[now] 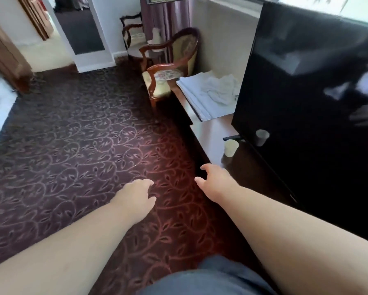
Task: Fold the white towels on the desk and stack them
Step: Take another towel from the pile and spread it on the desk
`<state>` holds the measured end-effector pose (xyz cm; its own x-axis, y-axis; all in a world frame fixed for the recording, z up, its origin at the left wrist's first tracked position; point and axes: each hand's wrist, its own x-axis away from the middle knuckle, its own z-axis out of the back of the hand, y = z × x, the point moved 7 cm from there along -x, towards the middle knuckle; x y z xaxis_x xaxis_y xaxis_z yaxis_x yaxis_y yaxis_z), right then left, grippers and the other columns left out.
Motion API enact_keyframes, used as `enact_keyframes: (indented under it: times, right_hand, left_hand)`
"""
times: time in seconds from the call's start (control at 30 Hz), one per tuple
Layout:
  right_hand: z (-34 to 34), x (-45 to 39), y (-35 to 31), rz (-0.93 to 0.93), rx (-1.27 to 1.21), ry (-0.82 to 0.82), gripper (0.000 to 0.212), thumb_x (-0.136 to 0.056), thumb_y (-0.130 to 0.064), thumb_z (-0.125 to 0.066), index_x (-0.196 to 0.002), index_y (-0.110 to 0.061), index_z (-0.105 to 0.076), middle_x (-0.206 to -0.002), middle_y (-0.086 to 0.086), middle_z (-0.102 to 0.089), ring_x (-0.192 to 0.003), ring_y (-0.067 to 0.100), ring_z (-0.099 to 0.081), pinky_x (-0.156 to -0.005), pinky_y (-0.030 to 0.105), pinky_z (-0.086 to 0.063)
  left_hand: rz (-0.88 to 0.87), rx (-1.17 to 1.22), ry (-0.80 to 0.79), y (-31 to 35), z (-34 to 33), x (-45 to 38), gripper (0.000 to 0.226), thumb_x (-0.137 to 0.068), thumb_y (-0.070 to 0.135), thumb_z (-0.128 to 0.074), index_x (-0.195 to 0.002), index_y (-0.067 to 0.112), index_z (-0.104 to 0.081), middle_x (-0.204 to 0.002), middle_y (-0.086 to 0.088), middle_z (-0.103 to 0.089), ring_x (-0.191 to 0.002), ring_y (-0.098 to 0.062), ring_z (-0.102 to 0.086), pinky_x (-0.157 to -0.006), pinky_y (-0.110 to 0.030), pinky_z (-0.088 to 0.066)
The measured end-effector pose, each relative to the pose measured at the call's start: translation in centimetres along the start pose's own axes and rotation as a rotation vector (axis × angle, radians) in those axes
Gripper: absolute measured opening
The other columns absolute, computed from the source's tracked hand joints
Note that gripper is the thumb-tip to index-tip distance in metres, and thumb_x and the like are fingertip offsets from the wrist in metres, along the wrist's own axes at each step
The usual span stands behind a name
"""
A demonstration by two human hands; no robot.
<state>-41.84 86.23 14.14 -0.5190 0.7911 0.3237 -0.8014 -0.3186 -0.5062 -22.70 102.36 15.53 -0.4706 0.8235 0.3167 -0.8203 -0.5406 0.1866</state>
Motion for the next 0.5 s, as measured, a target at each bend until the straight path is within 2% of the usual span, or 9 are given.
enact_keyframes:
  times: [0.2, 0.37, 0.5]
  right_hand:
    - [2.9, -16.9, 2.1, -0.120, -0.031, 0.047, 0.054, -0.095, -0.047, -0.057, -0.141, -0.021, -0.051, -0.134, 0.006, -0.059, -0.121, 0.030, -0.058, -0.099, 0.043, -0.050]
    - [9.4, -32.2, 1.6, -0.172, 0.104, 0.028, 0.055, -0.093, -0.048, -0.054, -0.142, -0.022, -0.050, -0.138, 0.007, -0.058, -0.128, 0.031, -0.051, -0.101, 0.042, -0.048]
    - [13.2, -42.0, -1.4, -0.193, 0.146, 0.012, 0.052, -0.094, -0.048, -0.052, -0.138, -0.021, -0.052, -0.137, 0.007, -0.057, -0.127, 0.031, -0.051, -0.097, 0.040, -0.048]
  left_hand:
    - [-0.121, -0.105, 0.025, 1.1, 4.7, -16.9, 0.055, -0.092, 0.043, -0.058, -0.144, 0.033, -0.045, -0.143, 0.008, -0.051, -0.131, -0.018, -0.049, -0.107, -0.038, -0.042]
    - [-0.079, -0.145, 0.014, 0.3, 10.3, -29.8, 0.055, -0.092, 0.043, -0.057, -0.145, 0.034, -0.043, -0.144, 0.010, -0.051, -0.130, -0.016, -0.049, -0.107, -0.036, -0.042]
    - [-0.086, -0.146, 0.019, -0.4, 14.0, -38.3, 0.056, -0.093, 0.043, -0.057, -0.146, 0.034, -0.042, -0.146, 0.011, -0.048, -0.134, -0.015, -0.045, -0.109, -0.036, -0.040]
